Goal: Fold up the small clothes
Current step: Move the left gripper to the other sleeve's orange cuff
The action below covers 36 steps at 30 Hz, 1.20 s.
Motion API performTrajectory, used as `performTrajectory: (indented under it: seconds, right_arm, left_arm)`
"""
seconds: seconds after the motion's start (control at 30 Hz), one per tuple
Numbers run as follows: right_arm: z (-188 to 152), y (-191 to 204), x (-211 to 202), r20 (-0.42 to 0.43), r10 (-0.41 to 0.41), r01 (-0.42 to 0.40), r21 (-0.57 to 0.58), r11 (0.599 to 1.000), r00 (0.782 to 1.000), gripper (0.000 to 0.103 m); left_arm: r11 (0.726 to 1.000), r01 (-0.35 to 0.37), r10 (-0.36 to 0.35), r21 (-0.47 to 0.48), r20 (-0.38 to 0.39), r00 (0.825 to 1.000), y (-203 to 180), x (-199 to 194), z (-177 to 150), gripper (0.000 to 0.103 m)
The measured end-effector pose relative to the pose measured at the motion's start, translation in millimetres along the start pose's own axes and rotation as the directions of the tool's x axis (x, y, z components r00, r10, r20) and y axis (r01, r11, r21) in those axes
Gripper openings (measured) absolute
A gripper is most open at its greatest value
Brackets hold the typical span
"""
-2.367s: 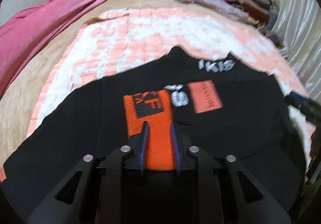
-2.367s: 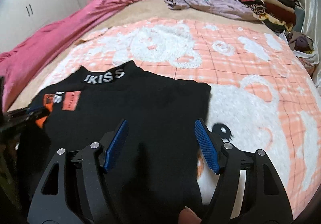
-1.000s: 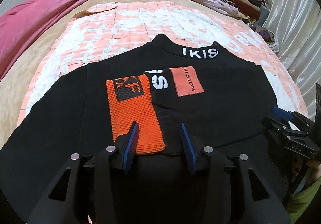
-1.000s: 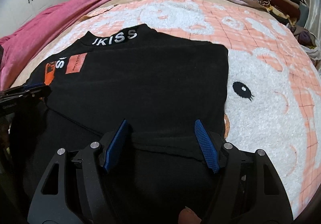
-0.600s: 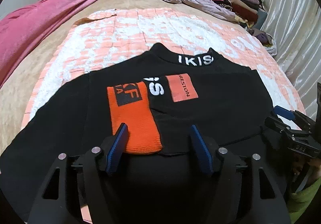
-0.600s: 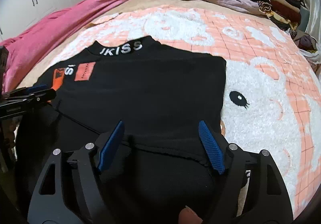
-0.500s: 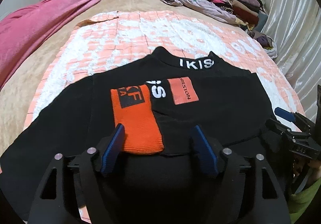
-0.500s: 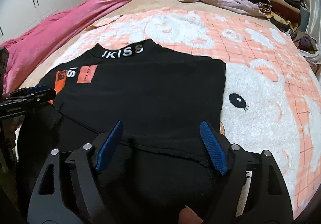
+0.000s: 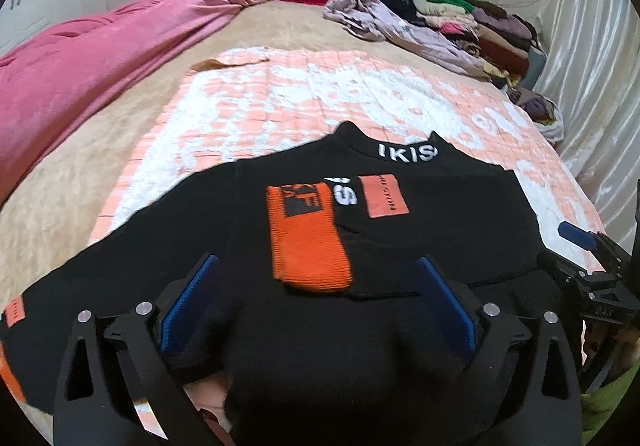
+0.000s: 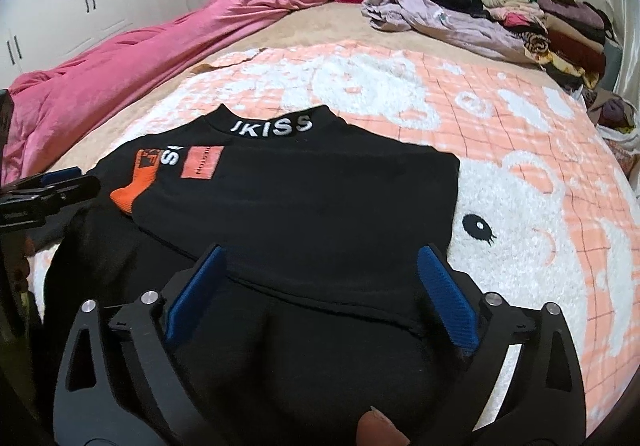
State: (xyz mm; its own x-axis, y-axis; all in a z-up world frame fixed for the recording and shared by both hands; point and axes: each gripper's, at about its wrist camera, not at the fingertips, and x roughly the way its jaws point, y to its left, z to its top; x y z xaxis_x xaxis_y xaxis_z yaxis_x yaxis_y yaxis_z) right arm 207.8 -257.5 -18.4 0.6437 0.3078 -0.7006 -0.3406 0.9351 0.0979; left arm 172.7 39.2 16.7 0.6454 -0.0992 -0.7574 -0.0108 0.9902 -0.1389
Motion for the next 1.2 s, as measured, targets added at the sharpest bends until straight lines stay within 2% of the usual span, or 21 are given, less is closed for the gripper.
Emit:
performTrajectory:
  seconds: [0.23, 0.63, 1.07, 1.2]
  right_arm:
    - [-1, 16, -3, 0.013, 0.014, -0.014, -0.043, 0.999, 1.000, 0.094]
    - [-1, 48, -17, 0.053, 0.064, -0.058, -0.099, 0.993, 0.997, 0.094]
    - [-6, 117, -23, 0.051, 0.153, -0.138, -0.230, 0.963, 0.987, 0.094]
    - [-7, 139, -20, 0.039, 0.178, -0.163, -0.252, 0.954, 0.983, 0.094]
  left_arm:
    - [0.997, -0.065, 0.067, -0.036, 0.055, 0.996, 20, -26, -8, 0.098]
    - [0.988, -0.118, 0.125, -0.096, 0.079, 0.989, 52, -53, -21, 0.098]
    - [0.966, -0.180, 0.194, -0.187, 0.065, 0.979, 101, -76, -45, 0.098]
    - [0.953, -0.199, 0.224, -0.230, 0.087, 0.971, 122, -90, -51, 0.098]
